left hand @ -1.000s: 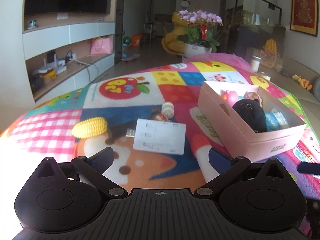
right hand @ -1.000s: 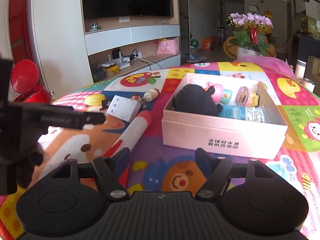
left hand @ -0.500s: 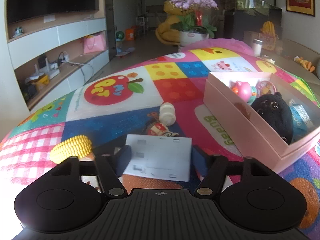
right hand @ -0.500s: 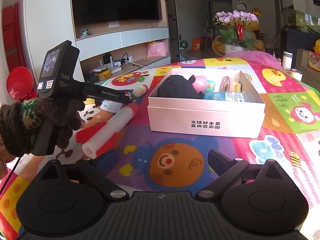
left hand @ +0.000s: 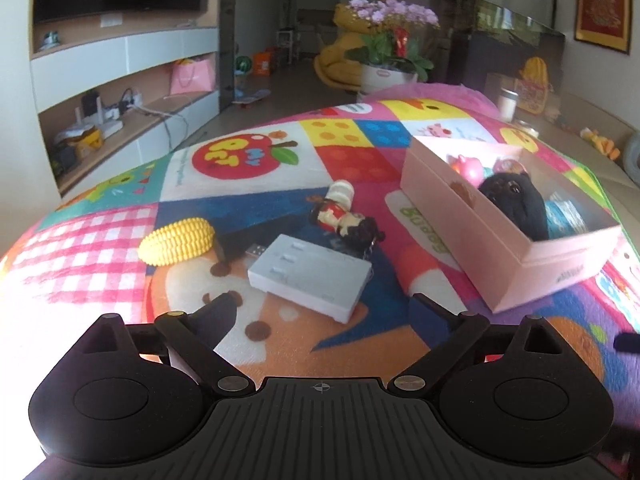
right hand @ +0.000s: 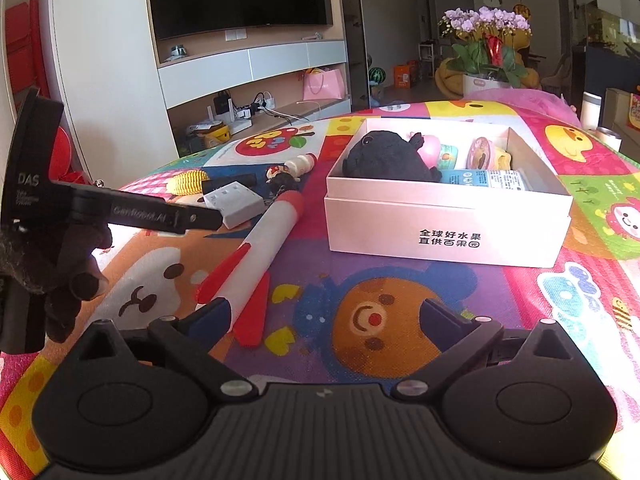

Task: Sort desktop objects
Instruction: 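Lift the USB hub with the left gripper while the right gripper moves to the white foam rocket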

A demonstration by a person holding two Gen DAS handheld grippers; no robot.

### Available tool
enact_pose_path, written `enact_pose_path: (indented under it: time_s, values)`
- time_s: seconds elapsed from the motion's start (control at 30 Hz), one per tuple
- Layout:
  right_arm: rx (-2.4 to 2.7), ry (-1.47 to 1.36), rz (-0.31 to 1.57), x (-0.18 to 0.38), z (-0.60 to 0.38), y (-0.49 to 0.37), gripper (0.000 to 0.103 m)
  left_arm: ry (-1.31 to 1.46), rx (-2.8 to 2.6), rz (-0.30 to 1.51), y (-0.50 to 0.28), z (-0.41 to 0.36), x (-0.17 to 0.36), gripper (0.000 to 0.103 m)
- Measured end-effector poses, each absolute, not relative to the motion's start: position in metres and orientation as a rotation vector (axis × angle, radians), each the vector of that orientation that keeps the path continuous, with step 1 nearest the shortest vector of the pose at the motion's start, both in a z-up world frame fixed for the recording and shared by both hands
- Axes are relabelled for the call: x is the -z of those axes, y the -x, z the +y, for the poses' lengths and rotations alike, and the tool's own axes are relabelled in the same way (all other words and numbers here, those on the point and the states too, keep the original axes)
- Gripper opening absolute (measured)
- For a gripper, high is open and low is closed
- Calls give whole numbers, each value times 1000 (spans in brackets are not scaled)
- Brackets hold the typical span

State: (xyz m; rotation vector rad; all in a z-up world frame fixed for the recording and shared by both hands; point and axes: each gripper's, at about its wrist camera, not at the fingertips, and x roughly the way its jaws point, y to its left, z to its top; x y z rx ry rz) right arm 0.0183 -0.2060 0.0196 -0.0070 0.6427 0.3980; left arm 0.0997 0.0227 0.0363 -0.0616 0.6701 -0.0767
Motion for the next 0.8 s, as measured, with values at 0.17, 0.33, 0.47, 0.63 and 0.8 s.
enact_pose_path:
  time_s: [0.17, 0.33, 0.47, 0.63, 0.8]
  values:
    - [-390, 69, 636, -16, -195, -11, 102, 92, -34, 759, -150, 3, -23, 97]
    - [-382, 80, 631, -17, -195, -5, 103, 6, -84, 758, -163, 2, -10, 92]
    - [-396, 73, 623, -22, -196, -7, 103, -22, -38, 746, -140, 20, -10, 91]
    - [-443, 24, 625, -36, -190, -21, 103, -40, 49, 750, -82, 40, -13, 91]
    - [-479, 57, 608, -42, -170, -33, 103, -58, 280, 766, -6, 35, -16, 92]
